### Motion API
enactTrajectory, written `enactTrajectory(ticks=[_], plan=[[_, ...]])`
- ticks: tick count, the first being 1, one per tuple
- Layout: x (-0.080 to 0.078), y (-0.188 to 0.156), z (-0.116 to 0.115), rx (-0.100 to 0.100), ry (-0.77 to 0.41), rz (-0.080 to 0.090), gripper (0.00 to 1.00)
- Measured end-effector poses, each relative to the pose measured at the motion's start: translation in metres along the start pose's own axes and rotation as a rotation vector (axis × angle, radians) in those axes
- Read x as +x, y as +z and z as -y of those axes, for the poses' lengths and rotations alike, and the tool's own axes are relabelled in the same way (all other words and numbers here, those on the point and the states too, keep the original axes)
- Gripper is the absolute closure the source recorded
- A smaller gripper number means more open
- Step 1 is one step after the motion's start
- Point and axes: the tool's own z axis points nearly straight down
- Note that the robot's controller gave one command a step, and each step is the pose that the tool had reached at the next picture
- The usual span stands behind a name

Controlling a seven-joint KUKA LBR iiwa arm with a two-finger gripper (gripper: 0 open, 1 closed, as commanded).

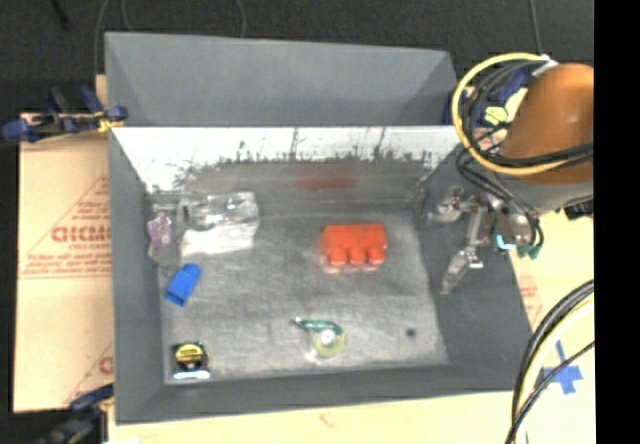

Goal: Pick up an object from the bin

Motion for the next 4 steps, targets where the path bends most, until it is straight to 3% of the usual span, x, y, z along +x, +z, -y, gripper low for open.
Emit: enactTrajectory(ticks=[1,2,3,4], plan=[[-0.024,0.088,-0.045,0.003,-0.124,0.012,0.0],[-0.055,0.093,-0.134,-0.003,0.031,0.012,0.0],[-0.059,0.094,-0.164,0.003,0.15,0.017,0.0],[-0.058,0.091,-0.168,-0.003,0.147,0.005,1.0]])
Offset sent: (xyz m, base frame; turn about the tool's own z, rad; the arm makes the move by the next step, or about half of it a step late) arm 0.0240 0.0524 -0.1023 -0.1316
